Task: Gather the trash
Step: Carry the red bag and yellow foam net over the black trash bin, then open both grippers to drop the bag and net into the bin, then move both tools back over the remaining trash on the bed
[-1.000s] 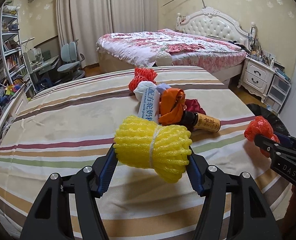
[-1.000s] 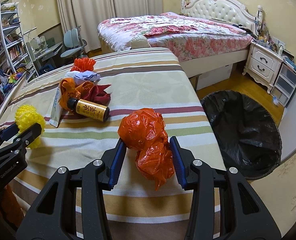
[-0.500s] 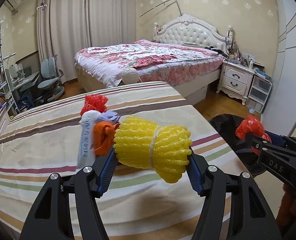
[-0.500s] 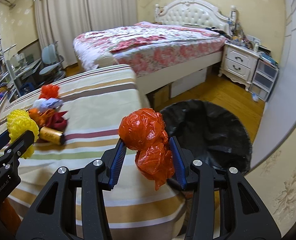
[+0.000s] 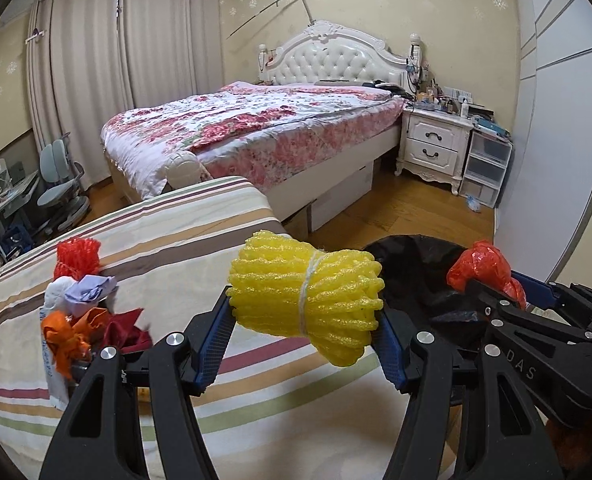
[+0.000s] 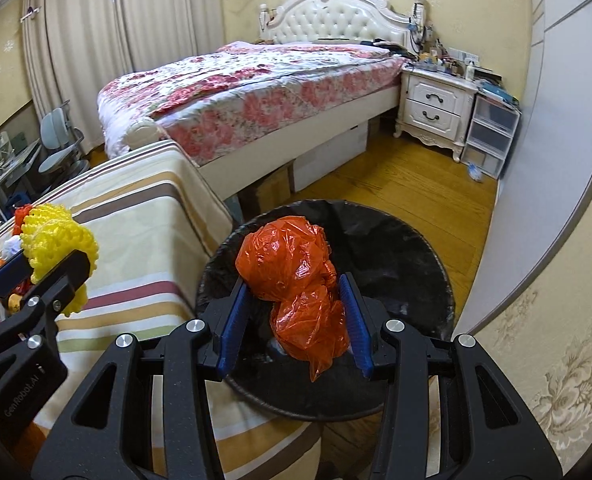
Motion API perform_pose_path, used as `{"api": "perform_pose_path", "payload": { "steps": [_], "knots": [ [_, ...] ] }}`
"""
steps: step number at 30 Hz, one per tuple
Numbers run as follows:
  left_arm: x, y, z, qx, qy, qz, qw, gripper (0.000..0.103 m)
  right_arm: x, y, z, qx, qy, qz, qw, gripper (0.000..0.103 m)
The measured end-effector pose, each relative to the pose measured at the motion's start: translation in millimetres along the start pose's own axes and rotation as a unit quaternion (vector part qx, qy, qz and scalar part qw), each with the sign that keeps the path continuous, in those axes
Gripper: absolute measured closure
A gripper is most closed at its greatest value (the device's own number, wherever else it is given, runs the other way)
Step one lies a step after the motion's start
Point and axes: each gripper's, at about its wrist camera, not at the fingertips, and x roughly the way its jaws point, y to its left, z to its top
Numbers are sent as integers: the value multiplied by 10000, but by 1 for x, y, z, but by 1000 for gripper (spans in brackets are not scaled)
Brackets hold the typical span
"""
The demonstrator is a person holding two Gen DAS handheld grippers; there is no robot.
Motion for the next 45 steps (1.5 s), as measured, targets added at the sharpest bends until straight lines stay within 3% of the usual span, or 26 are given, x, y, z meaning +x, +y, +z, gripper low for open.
{"api": "perform_pose_path", "payload": {
  "steps": [11, 21, 24, 30, 45],
  "knots": [
    [35, -27, 11, 199, 196, 161, 9995, 41, 15, -29, 6, 198, 31, -223, 9996, 60],
    [43, -41, 15, 382, 221, 218, 9988, 39, 21, -45, 9, 328, 57, -267, 9991, 60],
    [46, -43, 15, 389, 250, 199, 9987, 26, 21, -46, 8, 326, 60, -273, 9991, 58],
    [48, -48, 12, 547, 274, 293, 9977, 20, 22, -52, 7, 428, 26, -357, 9984, 47],
    [33, -29, 10, 461, 320, 531, 9970, 19, 12, -48, 5, 445, -7, -361, 9984, 47]
  ]
}}
